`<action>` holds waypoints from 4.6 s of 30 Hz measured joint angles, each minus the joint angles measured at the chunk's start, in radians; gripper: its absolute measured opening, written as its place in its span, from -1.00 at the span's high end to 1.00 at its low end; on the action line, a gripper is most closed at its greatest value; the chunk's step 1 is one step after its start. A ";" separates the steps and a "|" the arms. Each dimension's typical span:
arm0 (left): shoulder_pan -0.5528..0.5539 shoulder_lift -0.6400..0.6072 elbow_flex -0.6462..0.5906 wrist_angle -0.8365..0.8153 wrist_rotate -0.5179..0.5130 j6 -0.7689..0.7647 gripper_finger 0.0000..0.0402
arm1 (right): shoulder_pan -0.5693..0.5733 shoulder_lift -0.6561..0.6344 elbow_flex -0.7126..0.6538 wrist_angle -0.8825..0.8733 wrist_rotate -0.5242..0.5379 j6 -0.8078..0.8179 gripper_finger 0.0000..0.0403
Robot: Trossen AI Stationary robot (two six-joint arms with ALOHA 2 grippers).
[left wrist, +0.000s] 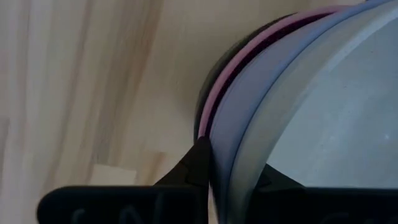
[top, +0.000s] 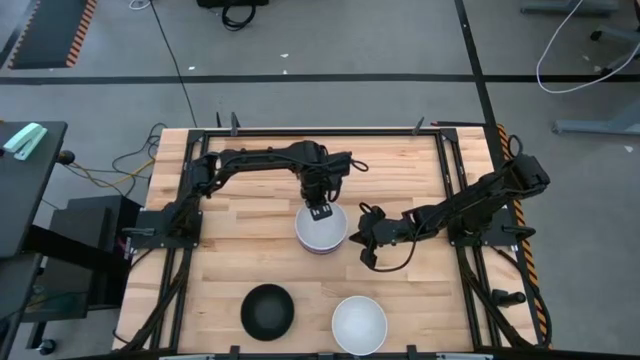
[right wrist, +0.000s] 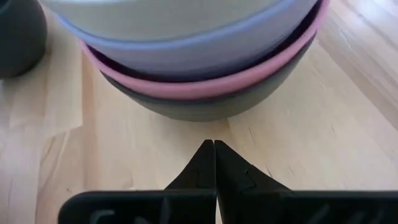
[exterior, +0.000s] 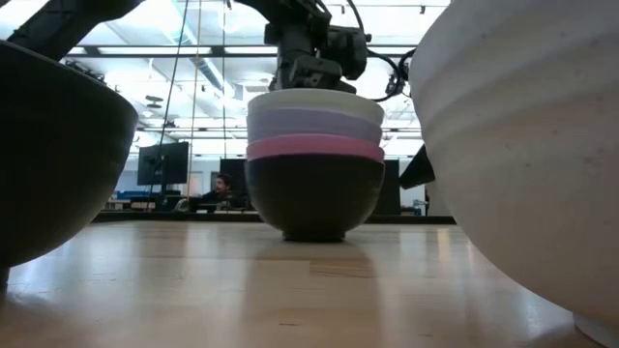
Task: Nest bowls inside each other
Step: Stack the left stacked bowls on top of the right stacked bowls, then stack the black bowl on top of the white bowl
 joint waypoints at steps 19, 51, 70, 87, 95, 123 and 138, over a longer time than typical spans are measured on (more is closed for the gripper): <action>0.052 0.023 -0.001 0.038 0.133 0.040 0.79 | 0.000 -0.004 0.000 -0.019 0.006 0.003 1.00; 0.050 0.007 -0.001 0.016 0.184 0.004 0.22 | 0.000 -0.004 0.000 -0.022 -0.006 0.004 0.98; 0.082 -0.109 -0.001 0.002 0.231 -0.022 0.19 | 0.000 -0.004 0.000 -0.026 -0.013 -0.001 0.97; 0.016 -0.267 0.000 -0.274 -0.089 -0.100 0.19 | 0.015 -0.027 -0.002 -0.091 -0.031 0.002 0.94; -0.086 -0.305 -0.011 -0.308 -0.170 -0.178 0.23 | 0.067 -0.124 -0.001 -0.122 -0.016 -0.003 0.94; -0.533 -0.784 -0.918 0.201 -0.145 -0.686 0.29 | -0.021 -0.344 0.135 -0.134 0.004 -0.215 0.98; -0.737 -0.790 -0.975 0.426 -0.166 -0.854 0.26 | -0.216 -0.032 0.407 -0.236 -0.163 -0.313 0.98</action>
